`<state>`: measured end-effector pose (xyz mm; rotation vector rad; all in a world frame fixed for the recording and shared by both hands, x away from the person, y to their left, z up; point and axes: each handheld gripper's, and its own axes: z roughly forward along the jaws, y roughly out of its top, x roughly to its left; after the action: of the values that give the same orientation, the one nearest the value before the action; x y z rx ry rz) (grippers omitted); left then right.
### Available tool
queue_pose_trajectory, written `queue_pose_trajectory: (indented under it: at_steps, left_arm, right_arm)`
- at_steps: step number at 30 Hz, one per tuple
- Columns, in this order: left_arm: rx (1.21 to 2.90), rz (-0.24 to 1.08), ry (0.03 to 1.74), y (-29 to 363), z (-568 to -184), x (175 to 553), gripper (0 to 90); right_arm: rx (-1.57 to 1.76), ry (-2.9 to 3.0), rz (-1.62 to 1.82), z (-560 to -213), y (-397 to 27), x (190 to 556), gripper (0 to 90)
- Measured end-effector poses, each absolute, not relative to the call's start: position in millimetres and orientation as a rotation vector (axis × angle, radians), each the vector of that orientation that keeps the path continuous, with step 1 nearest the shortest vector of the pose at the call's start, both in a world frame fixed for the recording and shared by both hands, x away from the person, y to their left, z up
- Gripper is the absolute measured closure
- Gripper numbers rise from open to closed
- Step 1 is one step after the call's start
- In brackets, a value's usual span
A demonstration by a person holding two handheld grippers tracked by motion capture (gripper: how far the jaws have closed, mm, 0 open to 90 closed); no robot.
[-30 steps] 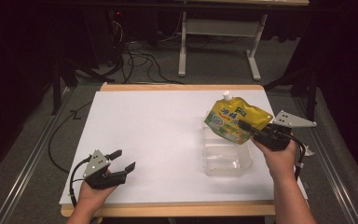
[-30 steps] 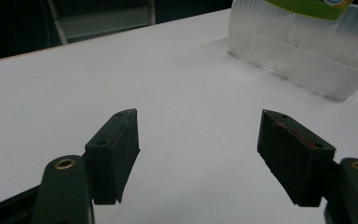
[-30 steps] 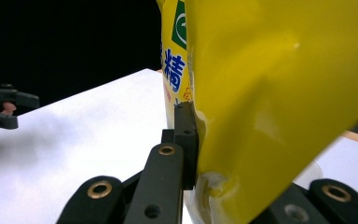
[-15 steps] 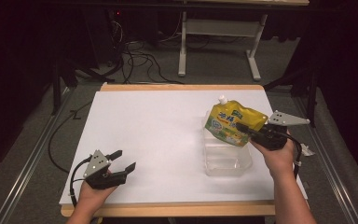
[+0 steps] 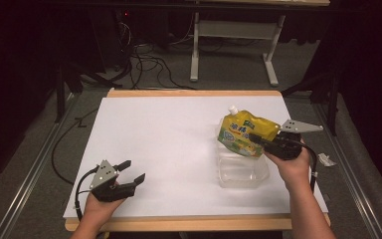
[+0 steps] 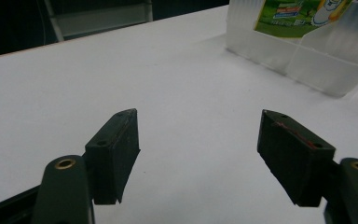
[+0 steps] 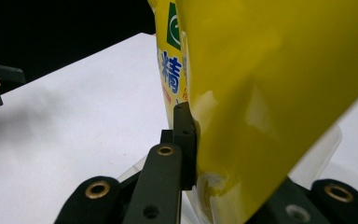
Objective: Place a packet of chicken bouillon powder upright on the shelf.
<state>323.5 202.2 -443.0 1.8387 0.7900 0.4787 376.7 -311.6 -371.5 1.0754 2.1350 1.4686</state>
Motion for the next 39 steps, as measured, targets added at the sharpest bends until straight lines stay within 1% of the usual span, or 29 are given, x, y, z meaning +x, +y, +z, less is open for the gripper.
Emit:
queue_pose_trajectory:
  at_steps: [21, 30, 32, 34, 36, 38, 39]
  left_arm:
    - [1.843, 0.477, 0.785, 201.4, -443.0, 322.6, 29.9]
    - [1.850, 0.475, 0.781, 200.5, -443.4, 323.3, 29.9]
    - [1.851, 0.475, 0.780, 200.4, -443.5, 323.4, 29.9]
    - [1.851, 0.473, 0.779, 200.3, -443.8, 323.6, 29.9]
    - [1.853, 0.473, 0.779, 200.0, -444.2, 324.1, 29.9]
    - [1.856, 0.469, 0.779, 199.7, -444.8, 324.6, 29.9]
    - [1.858, 0.468, 0.779, 199.5, -444.8, 324.8, 29.9]
  right_arm:
    - [1.162, 2.140, 1.445, -387.2, -310.0, 380.5, 84.2]
    - [1.181, 2.142, 1.446, -395.6, -313.3, 381.4, 80.9]
    - [1.186, 2.137, 1.451, -395.9, -313.3, 381.2, 78.0]
    - [1.197, 2.123, 1.453, -396.3, -313.0, 380.8, 73.2]
    - [1.197, 2.106, 1.461, -396.1, -313.0, 380.0, 62.7]
    - [1.195, 2.083, 1.462, -394.7, -313.1, 378.7, 55.2]
    - [1.192, 2.065, 1.471, -393.3, -313.7, 377.5, 50.0]
